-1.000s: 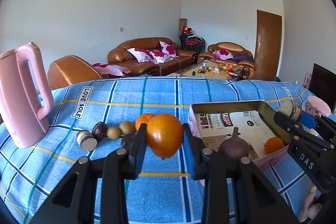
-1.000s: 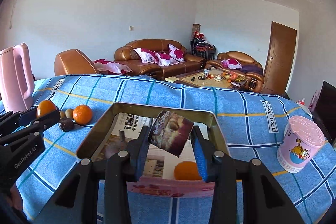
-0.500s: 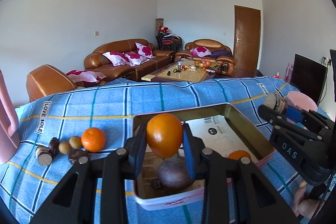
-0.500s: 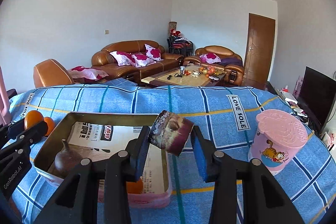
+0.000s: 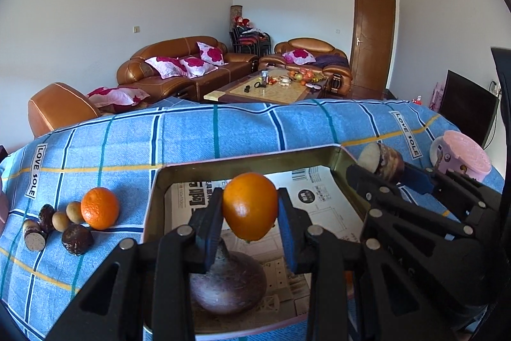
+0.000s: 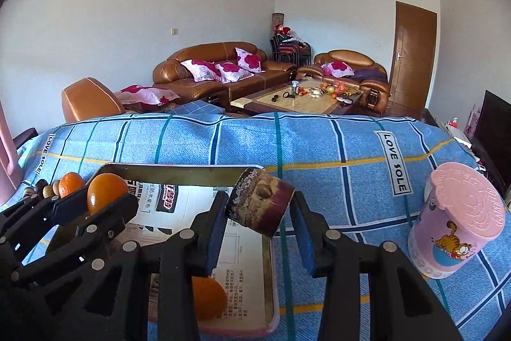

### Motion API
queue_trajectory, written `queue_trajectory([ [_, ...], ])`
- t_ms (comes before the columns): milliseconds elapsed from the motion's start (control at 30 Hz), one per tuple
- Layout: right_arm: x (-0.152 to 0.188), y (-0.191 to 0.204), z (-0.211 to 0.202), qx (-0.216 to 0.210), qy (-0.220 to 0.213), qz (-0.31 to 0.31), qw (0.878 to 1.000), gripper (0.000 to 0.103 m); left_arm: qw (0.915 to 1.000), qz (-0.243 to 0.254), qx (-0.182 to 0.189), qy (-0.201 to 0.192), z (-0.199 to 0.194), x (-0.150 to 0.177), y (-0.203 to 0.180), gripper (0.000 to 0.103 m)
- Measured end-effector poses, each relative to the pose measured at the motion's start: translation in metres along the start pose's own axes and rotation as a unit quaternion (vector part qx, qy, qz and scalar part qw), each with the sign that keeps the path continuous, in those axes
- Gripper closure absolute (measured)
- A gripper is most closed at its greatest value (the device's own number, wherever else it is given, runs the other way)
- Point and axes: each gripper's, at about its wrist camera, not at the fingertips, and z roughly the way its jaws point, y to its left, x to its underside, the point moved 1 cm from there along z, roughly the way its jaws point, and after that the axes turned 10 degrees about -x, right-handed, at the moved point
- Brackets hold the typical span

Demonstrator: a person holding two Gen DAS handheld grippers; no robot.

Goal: Organize fruits
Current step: 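Carry the snack into the pink tin and release while the left tool drops the orange in, then withdraw both open tools from the tin back toward the remaining fruits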

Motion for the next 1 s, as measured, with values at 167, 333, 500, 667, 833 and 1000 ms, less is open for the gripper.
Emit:
queue_trajectory([
  [167,0.001,0.004,0.008,-0.022,0.018,-0.001,1.000,0.061,1.0000,-0.004,-0.002,0.008,0.002,0.001,0.002,0.069],
  [333,0.002,0.004,0.010,-0.040,0.021,0.002,0.999,0.060,0.9999,-0.006,-0.006,0.008,0.002,0.001,0.003,0.069],
  [500,0.002,0.008,0.005,-0.052,0.012,-0.009,0.999,0.060,0.9998,-0.012,-0.009,0.010,0.003,0.000,0.007,0.069],
  [667,0.003,0.005,0.002,-0.065,0.007,0.006,0.998,0.060,0.9998,-0.012,-0.008,0.009,0.001,0.001,0.008,0.062],
  [833,0.002,-0.006,-0.009,-0.031,-0.022,0.030,0.999,0.058,0.9987,-0.031,-0.041,0.003,-0.002,0.002,0.016,0.016],
  [1000,-0.001,-0.023,-0.022,-0.020,-0.052,0.071,0.996,0.038,0.9980,-0.049,-0.040,0.006,-0.004,0.004,0.023,0.000],
])
